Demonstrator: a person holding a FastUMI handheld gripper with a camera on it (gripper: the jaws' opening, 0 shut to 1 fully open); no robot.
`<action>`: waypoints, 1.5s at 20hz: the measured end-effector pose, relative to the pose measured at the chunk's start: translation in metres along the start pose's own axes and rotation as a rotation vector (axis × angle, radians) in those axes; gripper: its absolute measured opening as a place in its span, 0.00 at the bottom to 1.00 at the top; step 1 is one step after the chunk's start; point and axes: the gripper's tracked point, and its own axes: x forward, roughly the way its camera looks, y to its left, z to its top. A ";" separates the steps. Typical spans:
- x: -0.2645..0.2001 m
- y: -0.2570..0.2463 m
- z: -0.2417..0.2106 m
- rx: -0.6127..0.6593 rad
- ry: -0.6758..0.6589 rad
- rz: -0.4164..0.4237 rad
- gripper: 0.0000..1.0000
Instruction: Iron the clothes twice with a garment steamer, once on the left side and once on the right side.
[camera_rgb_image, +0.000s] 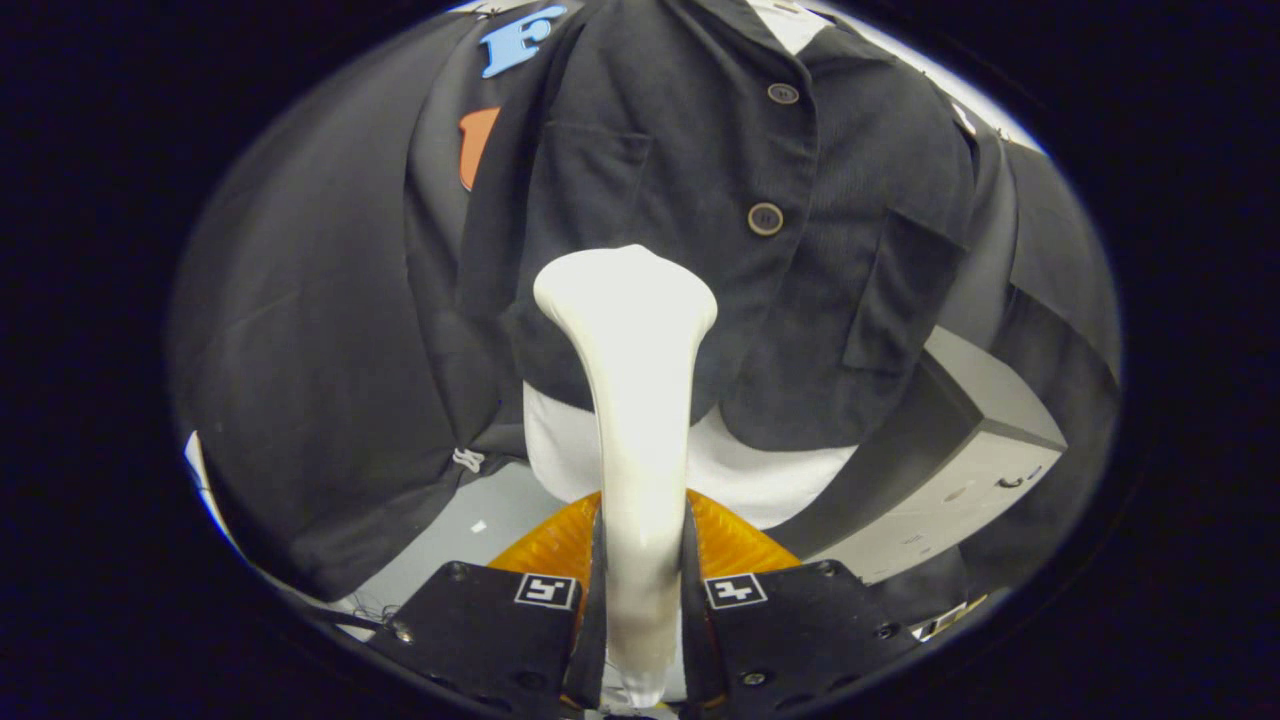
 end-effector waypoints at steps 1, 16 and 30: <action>0.001 0.001 -0.004 -0.005 0.013 0.004 0.33; -0.018 -0.013 0.001 0.072 0.023 0.072 0.33; -0.080 -0.151 0.015 0.233 -0.160 -0.014 0.33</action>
